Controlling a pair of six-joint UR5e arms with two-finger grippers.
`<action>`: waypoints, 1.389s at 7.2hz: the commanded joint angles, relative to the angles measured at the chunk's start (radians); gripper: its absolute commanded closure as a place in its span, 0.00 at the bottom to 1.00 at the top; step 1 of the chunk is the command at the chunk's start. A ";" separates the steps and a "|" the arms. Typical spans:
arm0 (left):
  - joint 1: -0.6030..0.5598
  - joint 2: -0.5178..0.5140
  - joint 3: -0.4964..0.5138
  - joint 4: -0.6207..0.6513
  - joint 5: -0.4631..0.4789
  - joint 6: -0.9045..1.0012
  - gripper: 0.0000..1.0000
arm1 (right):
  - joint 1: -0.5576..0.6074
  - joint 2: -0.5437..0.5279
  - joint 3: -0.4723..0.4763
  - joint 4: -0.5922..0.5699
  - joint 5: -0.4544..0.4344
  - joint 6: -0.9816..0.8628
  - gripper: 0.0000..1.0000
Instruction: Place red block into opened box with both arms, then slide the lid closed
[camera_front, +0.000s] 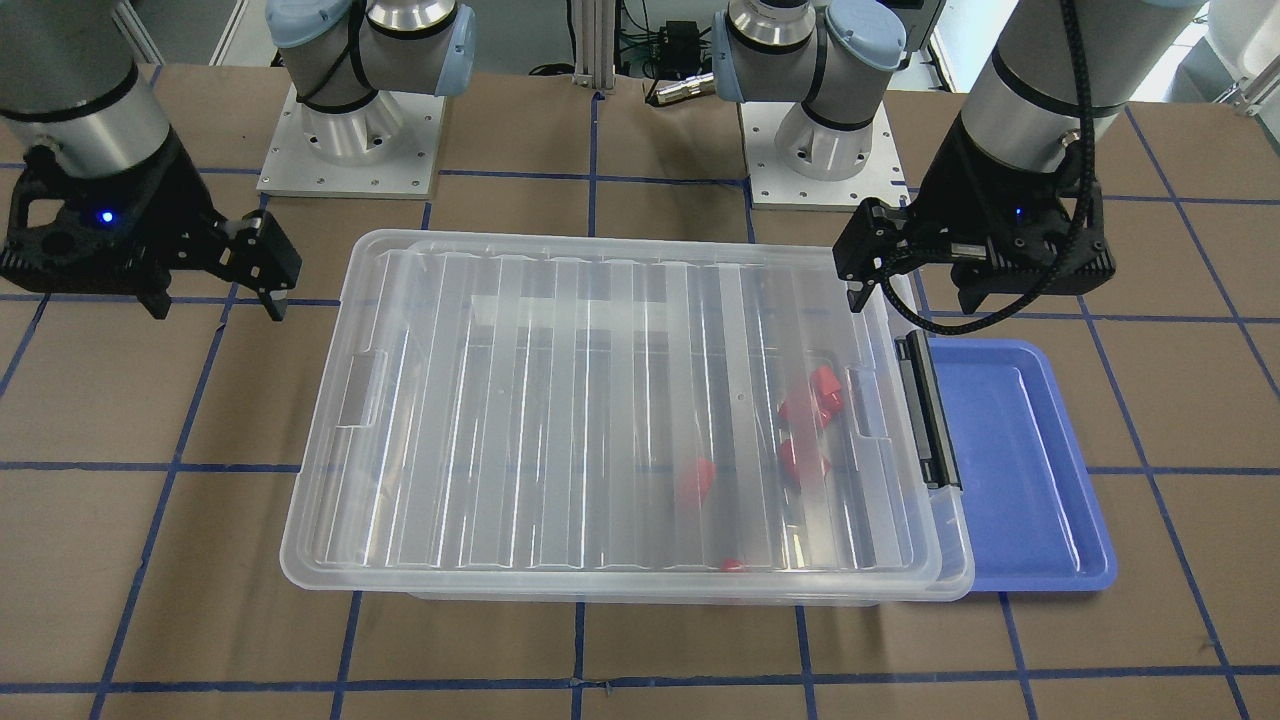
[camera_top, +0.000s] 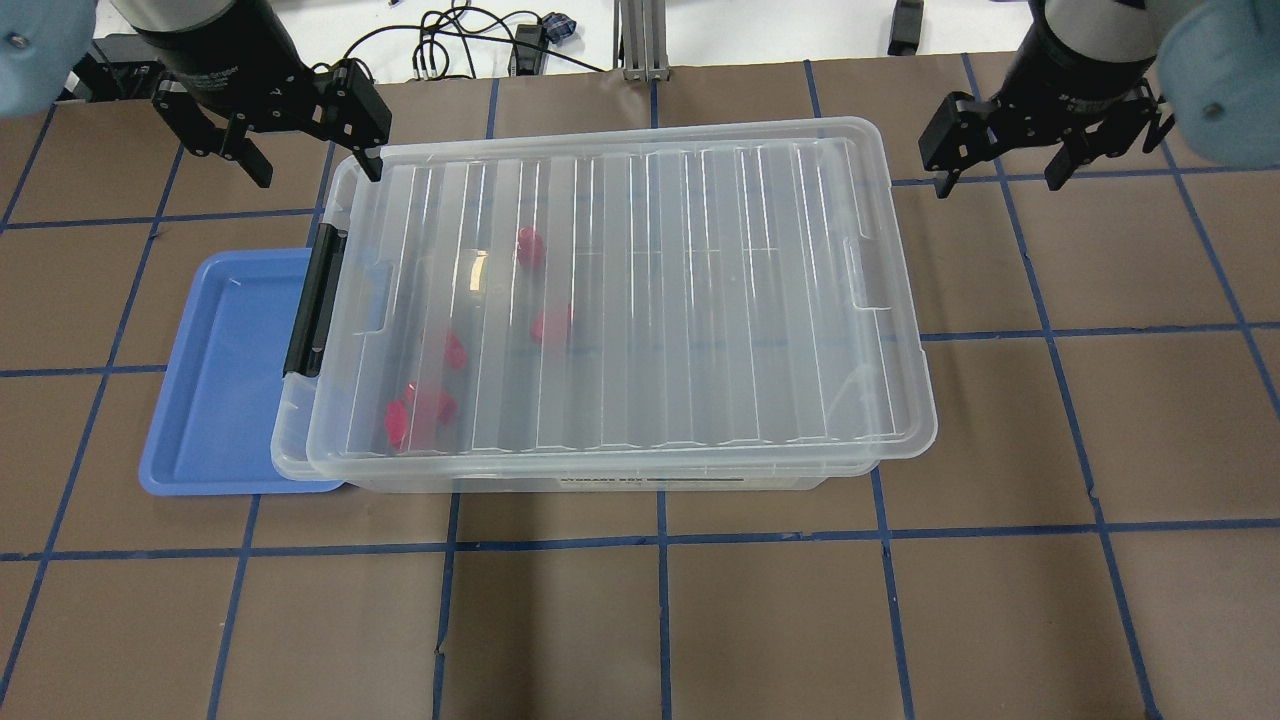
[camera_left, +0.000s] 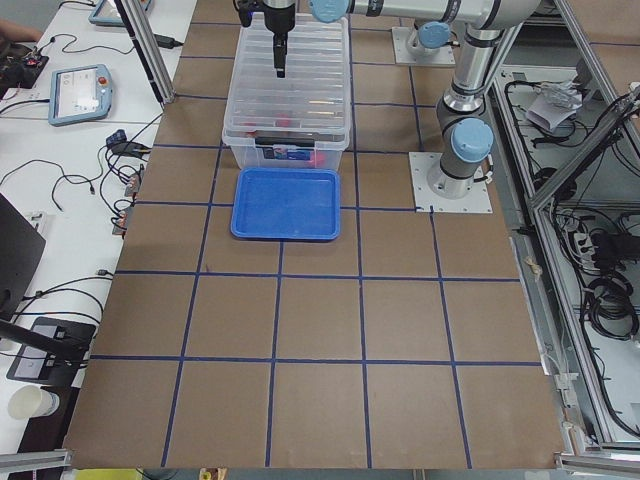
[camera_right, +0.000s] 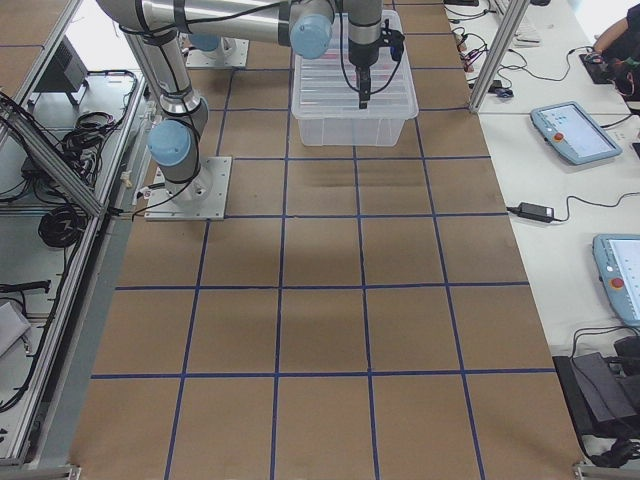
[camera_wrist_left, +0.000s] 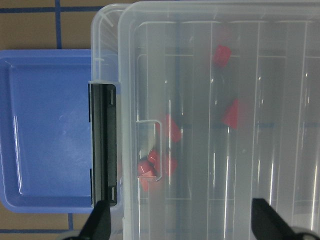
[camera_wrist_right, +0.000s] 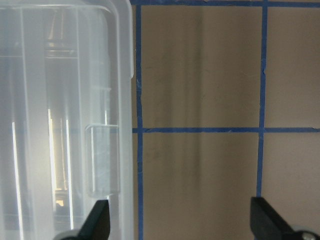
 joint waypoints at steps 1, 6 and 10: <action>-0.006 0.008 -0.010 0.001 0.009 -0.003 0.00 | 0.105 -0.010 -0.073 0.097 0.008 0.145 0.00; -0.007 0.015 0.009 0.002 0.006 0.002 0.00 | 0.105 -0.010 -0.051 0.076 0.016 0.142 0.00; -0.004 0.023 0.011 -0.004 0.009 0.002 0.00 | 0.105 -0.010 -0.051 0.078 0.016 0.142 0.00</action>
